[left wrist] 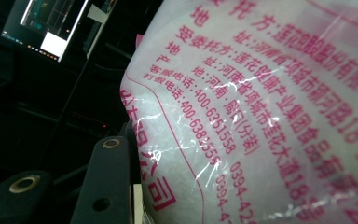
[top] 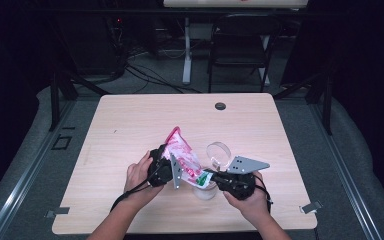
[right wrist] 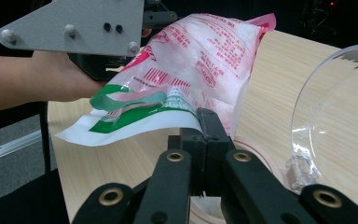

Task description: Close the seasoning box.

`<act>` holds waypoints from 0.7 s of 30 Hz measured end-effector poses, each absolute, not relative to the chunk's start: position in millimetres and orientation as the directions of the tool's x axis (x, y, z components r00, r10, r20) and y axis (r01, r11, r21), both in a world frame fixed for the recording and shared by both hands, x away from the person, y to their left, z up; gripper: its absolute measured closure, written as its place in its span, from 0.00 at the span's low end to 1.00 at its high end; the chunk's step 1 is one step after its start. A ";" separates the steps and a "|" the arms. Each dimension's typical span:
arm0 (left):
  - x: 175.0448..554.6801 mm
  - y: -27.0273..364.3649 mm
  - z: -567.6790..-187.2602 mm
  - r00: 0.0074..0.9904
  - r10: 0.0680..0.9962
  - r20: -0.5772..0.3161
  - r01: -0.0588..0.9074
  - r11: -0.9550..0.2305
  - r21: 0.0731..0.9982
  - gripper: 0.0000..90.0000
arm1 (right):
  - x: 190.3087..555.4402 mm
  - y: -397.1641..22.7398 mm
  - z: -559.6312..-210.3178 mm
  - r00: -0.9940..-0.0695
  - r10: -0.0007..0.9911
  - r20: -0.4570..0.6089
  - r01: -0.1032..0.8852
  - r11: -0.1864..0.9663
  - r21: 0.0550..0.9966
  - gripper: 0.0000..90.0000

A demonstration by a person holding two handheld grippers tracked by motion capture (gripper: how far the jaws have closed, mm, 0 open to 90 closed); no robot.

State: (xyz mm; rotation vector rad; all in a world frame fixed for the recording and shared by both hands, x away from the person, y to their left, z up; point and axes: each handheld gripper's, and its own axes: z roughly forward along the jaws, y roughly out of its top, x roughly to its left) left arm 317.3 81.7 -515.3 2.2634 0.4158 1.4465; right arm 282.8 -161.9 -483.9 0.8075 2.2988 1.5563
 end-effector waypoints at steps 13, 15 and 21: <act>317.2 80.4 -513.7 0.409 0.440 0.800 0.024 -0.881 0.472 0.63 | 281.7 -162.6 -487.3 -0.812 0.577 0.094 0.302 0.277 0.912 1.00; 317.2 79.6 -513.5 0.406 0.436 0.803 0.021 -0.883 0.468 0.63 | 281.7 -163.0 -488.2 -0.810 0.578 0.098 0.304 0.272 0.913 1.00; 316.5 78.8 -512.4 0.400 0.414 0.818 0.021 -0.896 0.444 0.63 | 281.3 -163.9 -490.1 -0.808 0.581 0.100 0.310 0.274 0.911 1.00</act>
